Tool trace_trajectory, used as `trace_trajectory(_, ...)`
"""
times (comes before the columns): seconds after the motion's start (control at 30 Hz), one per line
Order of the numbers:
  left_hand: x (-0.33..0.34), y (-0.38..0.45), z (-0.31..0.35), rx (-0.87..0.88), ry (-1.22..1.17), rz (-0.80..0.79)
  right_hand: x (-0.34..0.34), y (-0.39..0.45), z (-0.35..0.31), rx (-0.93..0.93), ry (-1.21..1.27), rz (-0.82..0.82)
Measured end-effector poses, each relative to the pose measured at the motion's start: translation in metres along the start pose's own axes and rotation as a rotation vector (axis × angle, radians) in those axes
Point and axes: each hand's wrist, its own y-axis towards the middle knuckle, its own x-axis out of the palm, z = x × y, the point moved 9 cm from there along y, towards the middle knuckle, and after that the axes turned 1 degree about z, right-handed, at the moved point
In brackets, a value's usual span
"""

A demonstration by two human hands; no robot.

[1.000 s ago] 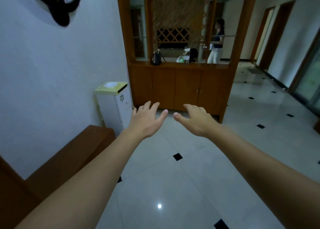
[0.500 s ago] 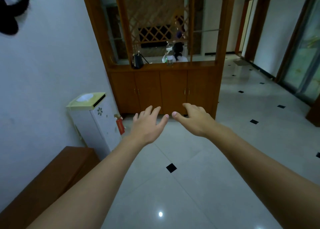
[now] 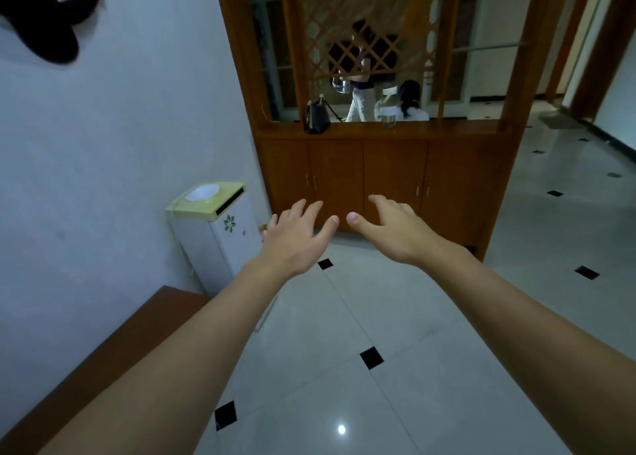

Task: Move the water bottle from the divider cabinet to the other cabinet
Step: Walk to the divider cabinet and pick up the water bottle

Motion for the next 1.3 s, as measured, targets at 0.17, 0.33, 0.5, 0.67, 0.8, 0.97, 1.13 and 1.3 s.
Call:
trace_trajectory(0.17, 0.026, 0.070, -0.030, 0.021, -0.019, -0.026, 0.031, 0.073, 0.004, 0.020, -0.030, -0.016)
trace_trajectory(0.33, 0.058, 0.151, -0.046, 0.062, -0.063, -0.074, 0.049, 0.145, 0.020, 0.086, -0.090, -0.021)
trace_trajectory(0.5, 0.084, 0.213, -0.046, 0.111, -0.086, -0.121, 0.054, 0.200, 0.045, 0.149, -0.104, -0.020)
trace_trajectory(0.67, 0.100, 0.276, -0.042, 0.104, -0.090, -0.112, 0.054, 0.257, 0.078, 0.186, -0.110, -0.008)
trace_trajectory(0.8, 0.122, 0.326, -0.027, 0.105, -0.103, -0.124, 0.051, 0.303, 0.111, 0.172, -0.055, -0.012)
trace_trajectory(0.97, 0.143, 0.393, -0.003, 0.079, -0.103, -0.128, 0.043, 0.369, 0.155, 0.140, 0.021, -0.033)
trace_trajectory(1.13, 0.147, 0.455, 0.010, 0.068, -0.047, -0.098, 0.019, 0.438, 0.186, 0.098, 0.017, 0.002)
trace_trajectory(1.3, 0.154, 0.509, 0.008, 0.097, 0.040, -0.103, 0.008, 0.487, 0.198, 0.061, -0.017, 0.008)
